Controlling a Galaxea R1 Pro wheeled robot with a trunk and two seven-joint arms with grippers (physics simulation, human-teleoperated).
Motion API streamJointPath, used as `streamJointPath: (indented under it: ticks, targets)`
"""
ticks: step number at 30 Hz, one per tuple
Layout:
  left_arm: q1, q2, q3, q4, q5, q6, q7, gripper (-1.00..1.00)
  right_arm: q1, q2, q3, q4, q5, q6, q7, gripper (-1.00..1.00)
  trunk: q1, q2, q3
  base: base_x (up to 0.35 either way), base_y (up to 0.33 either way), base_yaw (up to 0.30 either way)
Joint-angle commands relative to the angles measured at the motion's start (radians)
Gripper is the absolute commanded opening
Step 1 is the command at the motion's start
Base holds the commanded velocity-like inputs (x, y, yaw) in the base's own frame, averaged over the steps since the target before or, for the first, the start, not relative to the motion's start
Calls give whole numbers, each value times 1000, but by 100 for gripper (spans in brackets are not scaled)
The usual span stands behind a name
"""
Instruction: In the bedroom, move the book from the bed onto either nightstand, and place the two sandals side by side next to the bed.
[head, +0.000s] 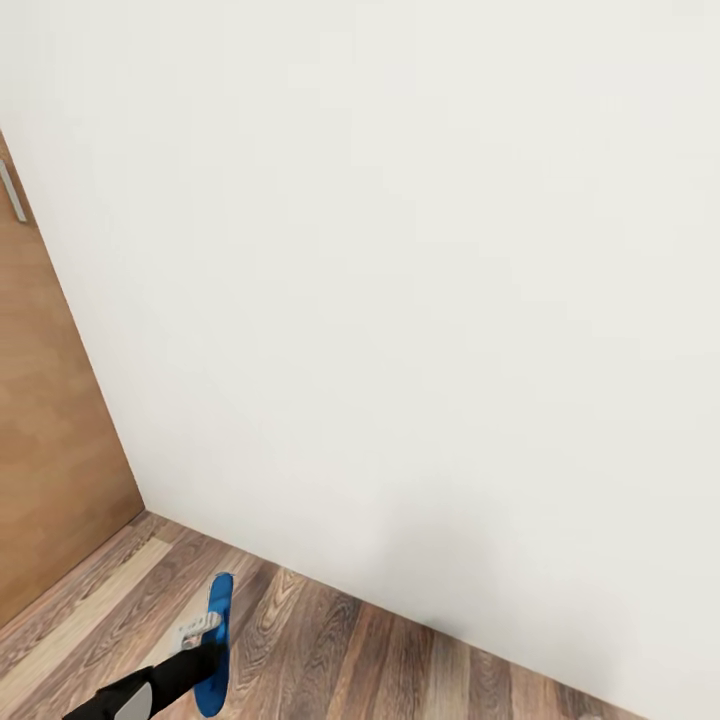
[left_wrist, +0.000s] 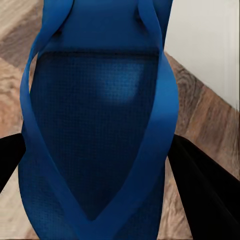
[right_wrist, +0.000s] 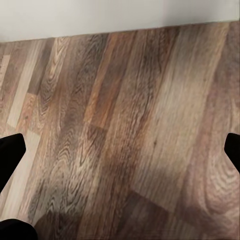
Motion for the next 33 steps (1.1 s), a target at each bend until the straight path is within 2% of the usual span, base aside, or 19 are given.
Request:
streamJointPath:
  ticks: [1,2,3,5,6,9,12,16,23,33]
  targets:
    - [-1,5,0,8,-10,2,-28,-100,0,0,-1,0,-8,9,3,100,-1,0,3,0,0,0]
    - [-1,9,-1,15,-25,2,-55,-100,0,0,-1,0,-8,9,3,100,-1,0,7,0,0,0]
    - [-1,15,-2,28,-58,1,-117,-100,0,0,-1,0,-8,9,4,100,-2,0,11,0,0,0]
    - [-1,19,-3,36,-90,-2,-182,-100,0,0,0,0,-8,9,4,100,-2,1,19,0,0,0]
    - [-1,21,-3,42,-119,-8,-236,-100,0,0,1,0,-8,9,4,100,-6,8,22,0,0,0]
    - [-1,23,-4,49,-165,-23,-290,-100,0,0,1,0,-8,9,5,100,-18,29,31,0,0,0]
    - [-1,22,-5,63,-188,-36,-298,-100,0,0,2,0,-7,9,5,100,-29,50,40,0,0,0]
    - [-1,20,-5,84,-200,-53,-281,-100,0,0,4,0,-7,9,5,100,-45,78,53,0,0,0]
    - [0,7,-6,94,-204,-84,-221,-100,0,1,5,0,-7,9,3,100,-71,127,75,0,0,0]
    - [5,-11,-6,95,-204,-93,-202,-100,0,3,6,1,-7,9,3,100,-110,197,106,0,0,0]
